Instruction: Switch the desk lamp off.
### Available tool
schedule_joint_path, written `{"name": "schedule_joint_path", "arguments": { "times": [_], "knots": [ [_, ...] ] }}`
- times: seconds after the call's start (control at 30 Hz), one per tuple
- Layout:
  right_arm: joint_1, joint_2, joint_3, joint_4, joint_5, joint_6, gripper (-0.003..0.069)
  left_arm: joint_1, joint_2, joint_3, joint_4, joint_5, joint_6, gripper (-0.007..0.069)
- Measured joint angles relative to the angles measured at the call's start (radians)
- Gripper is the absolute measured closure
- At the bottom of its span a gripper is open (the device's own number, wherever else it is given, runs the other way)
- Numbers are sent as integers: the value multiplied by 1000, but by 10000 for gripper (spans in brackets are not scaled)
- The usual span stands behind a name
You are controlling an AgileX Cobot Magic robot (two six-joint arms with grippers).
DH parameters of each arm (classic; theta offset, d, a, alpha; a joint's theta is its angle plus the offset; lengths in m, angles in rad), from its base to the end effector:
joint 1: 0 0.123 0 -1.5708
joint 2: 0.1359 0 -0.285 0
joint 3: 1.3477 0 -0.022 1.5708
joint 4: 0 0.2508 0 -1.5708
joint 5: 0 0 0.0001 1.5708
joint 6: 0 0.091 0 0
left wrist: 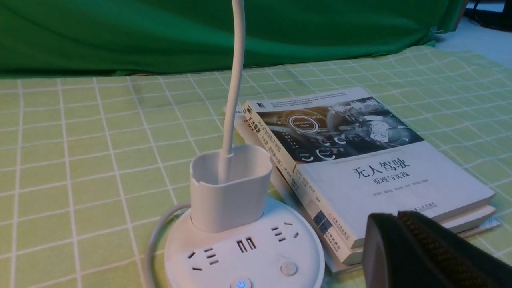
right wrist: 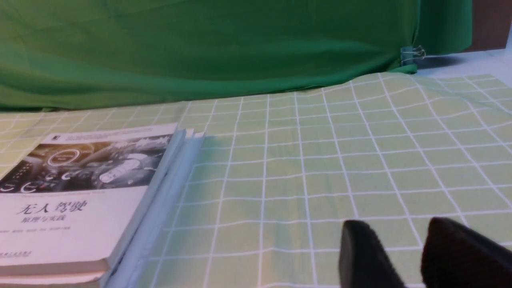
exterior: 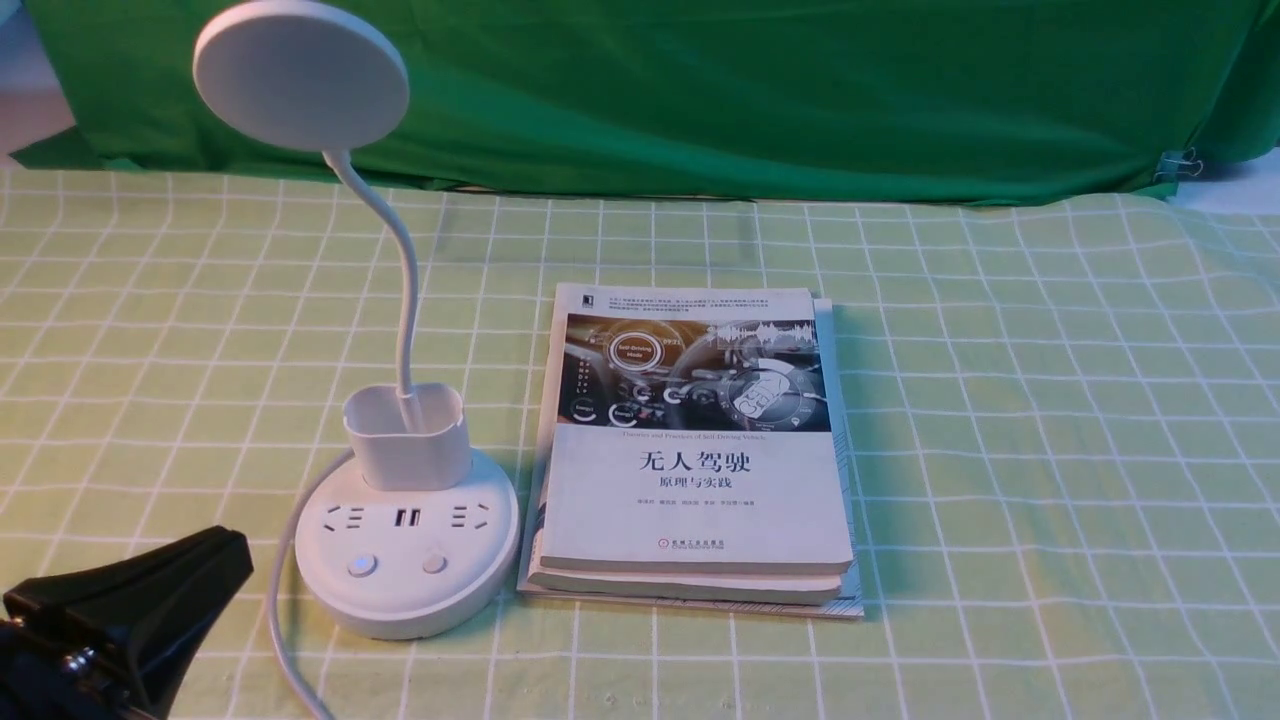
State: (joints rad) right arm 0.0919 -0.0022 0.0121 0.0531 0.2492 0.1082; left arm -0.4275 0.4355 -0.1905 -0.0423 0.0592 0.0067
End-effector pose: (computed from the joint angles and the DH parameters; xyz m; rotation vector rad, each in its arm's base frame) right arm 0.0552 0.0063 0.1867 0.0495 1.7457 0.1957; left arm 0.0911 -0.0418 0.2398 0.3523 1.7653 -0.3341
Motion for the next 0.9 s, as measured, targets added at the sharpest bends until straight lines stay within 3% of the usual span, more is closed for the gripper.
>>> {"name": "schedule_joint_path", "arguments": {
  "times": [0.2, 0.3, 0.53, 0.9],
  "knots": [
    [0, 0, 0, 0, 1, 0, 421, 97, -82, 5, 16, 0, 8, 624],
    [0, 0, 0, 0, 1, 0, 421, 259, -211, 45, -23, 9, 72, 624],
    [0, 0, 0, 0, 0, -1, 421, 451, -419, 168, -54, 53, 105, 624],
    [0, 0, 0, 0, 0, 0, 421, 487, -437, 197, -43, 169, 26, 624]
  ]
}}
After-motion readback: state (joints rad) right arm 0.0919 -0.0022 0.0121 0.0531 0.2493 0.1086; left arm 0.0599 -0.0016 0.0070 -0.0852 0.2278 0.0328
